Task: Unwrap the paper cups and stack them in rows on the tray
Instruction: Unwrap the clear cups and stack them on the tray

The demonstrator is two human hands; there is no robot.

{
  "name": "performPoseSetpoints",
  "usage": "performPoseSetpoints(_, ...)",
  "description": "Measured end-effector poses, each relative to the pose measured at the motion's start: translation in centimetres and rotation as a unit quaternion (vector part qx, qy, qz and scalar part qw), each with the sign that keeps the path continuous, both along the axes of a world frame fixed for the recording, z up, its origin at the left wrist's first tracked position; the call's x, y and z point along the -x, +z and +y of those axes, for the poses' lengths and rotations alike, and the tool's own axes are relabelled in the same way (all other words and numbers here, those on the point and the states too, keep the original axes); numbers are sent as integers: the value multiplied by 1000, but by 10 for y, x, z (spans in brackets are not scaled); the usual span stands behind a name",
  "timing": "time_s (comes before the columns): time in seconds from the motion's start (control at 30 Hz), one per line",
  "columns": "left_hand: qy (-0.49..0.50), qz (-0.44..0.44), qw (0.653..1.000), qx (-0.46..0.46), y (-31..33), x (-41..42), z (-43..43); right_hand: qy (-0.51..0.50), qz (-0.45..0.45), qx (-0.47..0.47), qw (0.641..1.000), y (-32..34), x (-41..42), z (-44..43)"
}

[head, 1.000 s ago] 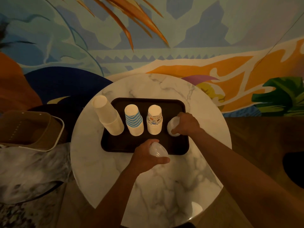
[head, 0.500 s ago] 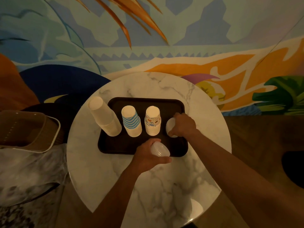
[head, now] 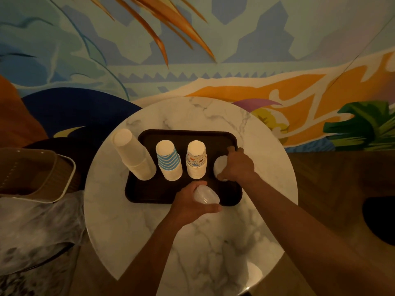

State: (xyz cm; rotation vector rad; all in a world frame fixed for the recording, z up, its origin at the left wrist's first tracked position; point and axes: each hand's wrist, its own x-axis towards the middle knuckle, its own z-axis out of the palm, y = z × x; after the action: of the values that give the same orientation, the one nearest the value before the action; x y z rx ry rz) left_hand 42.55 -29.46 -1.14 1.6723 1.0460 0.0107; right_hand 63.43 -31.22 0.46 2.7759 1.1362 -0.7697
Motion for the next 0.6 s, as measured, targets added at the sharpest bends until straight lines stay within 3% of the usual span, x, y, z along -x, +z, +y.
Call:
performPoseSetpoints(0.2, 42, -20, 999, 15, 8, 2, -3, -50, 25, 4, 998, 43, 0, -14)
performPoseSetpoints(0.37, 39, -39, 998, 3, 18, 5, -7, -90, 301, -3, 949, 63, 16, -32)
performPoseSetpoints(0.6, -14, -51, 998, -29, 25, 10, -13, -31, 382, 3, 924, 60, 49, -56)
